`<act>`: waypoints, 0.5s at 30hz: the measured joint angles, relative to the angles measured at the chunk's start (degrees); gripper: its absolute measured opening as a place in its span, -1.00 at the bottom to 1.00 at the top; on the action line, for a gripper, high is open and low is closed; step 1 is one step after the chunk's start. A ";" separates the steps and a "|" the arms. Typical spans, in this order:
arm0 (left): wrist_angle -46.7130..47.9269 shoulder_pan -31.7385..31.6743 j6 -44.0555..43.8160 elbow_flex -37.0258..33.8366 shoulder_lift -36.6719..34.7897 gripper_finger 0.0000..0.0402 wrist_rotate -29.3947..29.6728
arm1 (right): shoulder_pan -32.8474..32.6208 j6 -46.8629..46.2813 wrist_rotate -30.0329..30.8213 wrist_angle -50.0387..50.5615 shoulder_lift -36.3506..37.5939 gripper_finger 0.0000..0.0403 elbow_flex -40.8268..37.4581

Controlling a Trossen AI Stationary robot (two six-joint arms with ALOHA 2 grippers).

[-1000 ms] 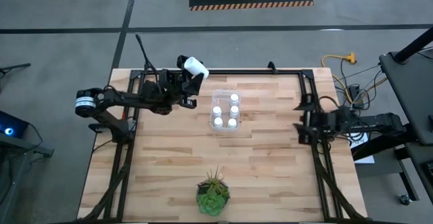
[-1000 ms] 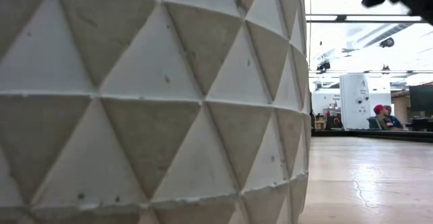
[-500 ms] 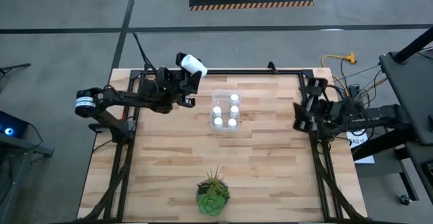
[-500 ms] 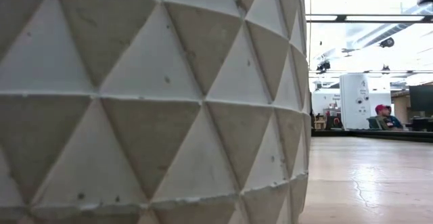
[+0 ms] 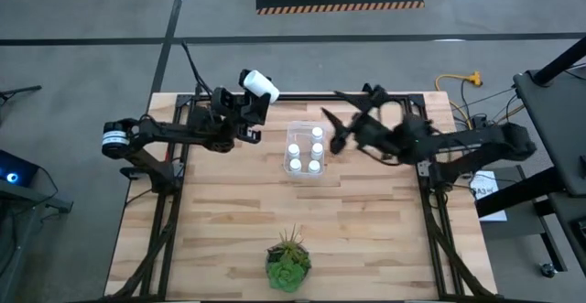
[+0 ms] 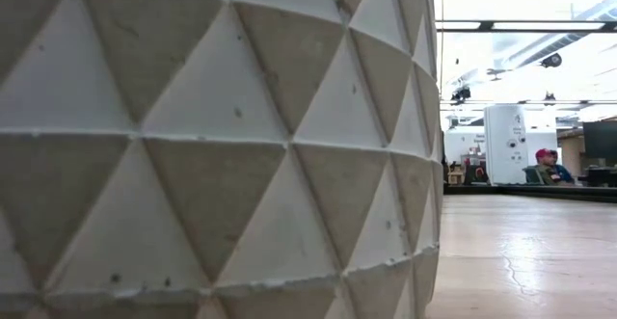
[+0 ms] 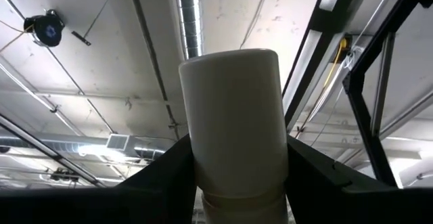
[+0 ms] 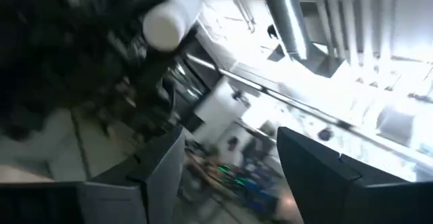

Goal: Pick and place pill bottles into a basket
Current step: Put the white pill bottle into the transparent bin

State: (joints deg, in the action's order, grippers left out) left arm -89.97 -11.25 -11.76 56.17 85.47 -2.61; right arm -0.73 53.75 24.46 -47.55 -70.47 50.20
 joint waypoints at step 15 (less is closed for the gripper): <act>-0.23 -0.13 -1.47 -0.25 -2.48 -0.20 0.66 | 0.52 12.29 0.36 -0.50 -16.75 0.14 18.65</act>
State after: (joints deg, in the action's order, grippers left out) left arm -90.20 -11.38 -13.22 55.91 83.00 -1.96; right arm -0.21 66.04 24.82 -48.06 -87.22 68.85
